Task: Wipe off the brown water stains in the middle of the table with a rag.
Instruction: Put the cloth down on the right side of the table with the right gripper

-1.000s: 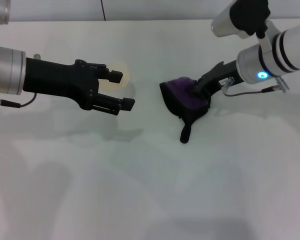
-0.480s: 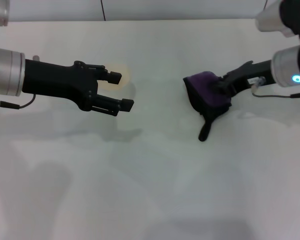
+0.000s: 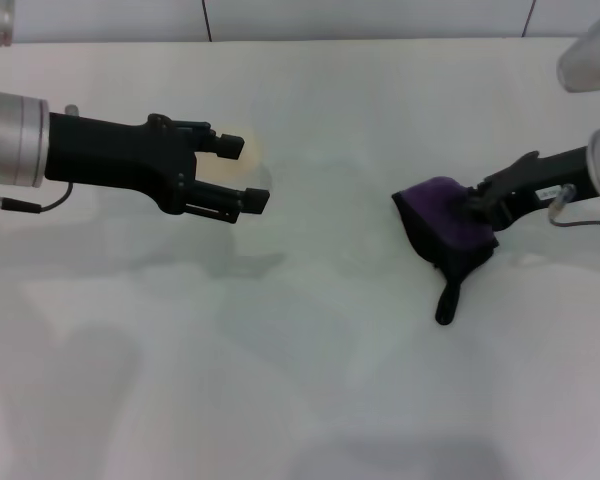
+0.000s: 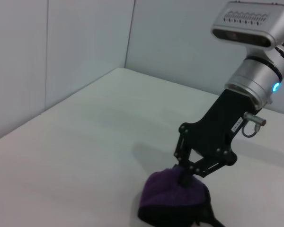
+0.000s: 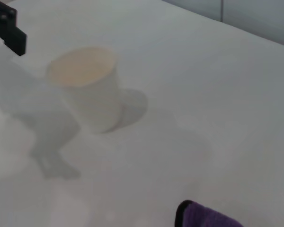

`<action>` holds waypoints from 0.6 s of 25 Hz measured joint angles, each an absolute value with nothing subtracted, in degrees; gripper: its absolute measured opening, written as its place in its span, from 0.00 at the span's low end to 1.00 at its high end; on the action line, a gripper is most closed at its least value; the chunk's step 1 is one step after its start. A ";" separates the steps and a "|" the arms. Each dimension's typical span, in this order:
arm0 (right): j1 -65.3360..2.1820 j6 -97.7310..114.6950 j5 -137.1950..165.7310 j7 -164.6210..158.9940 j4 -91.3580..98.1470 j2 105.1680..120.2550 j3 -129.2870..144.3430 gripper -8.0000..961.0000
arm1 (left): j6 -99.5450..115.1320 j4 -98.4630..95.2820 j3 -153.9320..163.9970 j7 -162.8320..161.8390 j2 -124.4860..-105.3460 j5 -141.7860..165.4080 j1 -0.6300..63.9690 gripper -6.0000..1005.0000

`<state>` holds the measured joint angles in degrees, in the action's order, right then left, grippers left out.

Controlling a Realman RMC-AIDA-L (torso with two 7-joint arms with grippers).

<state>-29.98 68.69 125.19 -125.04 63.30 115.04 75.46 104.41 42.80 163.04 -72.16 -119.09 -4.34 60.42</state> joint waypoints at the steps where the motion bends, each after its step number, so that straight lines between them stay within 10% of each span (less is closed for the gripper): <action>1: -29.98 68.69 125.19 -125.04 63.30 115.04 75.46 0.18 | 104.41 42.80 163.03 -72.16 -119.09 -4.53 60.35 0.87; 15: -28.64 73.30 129.18 -124.19 63.39 114.45 66.39 0.20 | 104.47 42.80 163.04 -72.16 -119.16 -5.51 60.21 0.87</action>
